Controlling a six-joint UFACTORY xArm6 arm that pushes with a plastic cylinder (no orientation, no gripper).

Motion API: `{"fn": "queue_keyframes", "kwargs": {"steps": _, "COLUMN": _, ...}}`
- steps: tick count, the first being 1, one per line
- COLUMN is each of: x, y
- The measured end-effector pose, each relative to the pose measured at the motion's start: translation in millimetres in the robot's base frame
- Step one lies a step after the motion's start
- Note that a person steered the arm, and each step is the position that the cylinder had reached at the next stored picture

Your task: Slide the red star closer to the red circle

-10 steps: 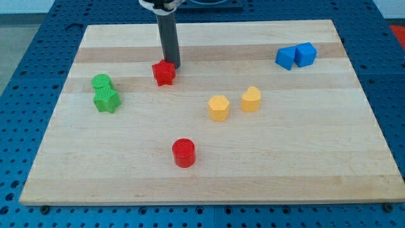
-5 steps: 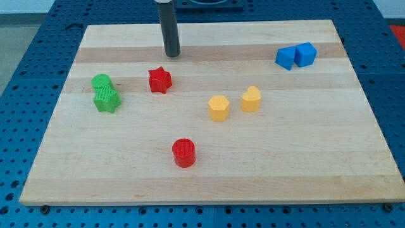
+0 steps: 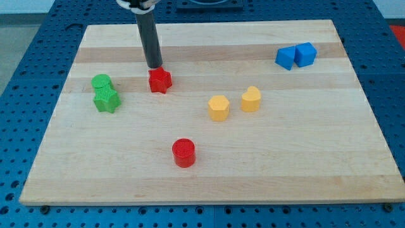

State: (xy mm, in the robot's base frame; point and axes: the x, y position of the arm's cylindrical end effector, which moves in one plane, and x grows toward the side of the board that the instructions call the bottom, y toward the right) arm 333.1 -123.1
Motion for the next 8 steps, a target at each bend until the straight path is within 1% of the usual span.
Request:
{"fn": "queue_keyframes", "kwargs": {"steps": 1, "x": 2, "y": -1}}
{"fn": "queue_keyframes", "kwargs": {"steps": 5, "x": 105, "y": -1}}
{"fn": "queue_keyframes", "kwargs": {"steps": 6, "x": 104, "y": -1}}
{"fn": "queue_keyframes", "kwargs": {"steps": 7, "x": 59, "y": -3}}
{"fn": "queue_keyframes", "kwargs": {"steps": 8, "x": 59, "y": -3}}
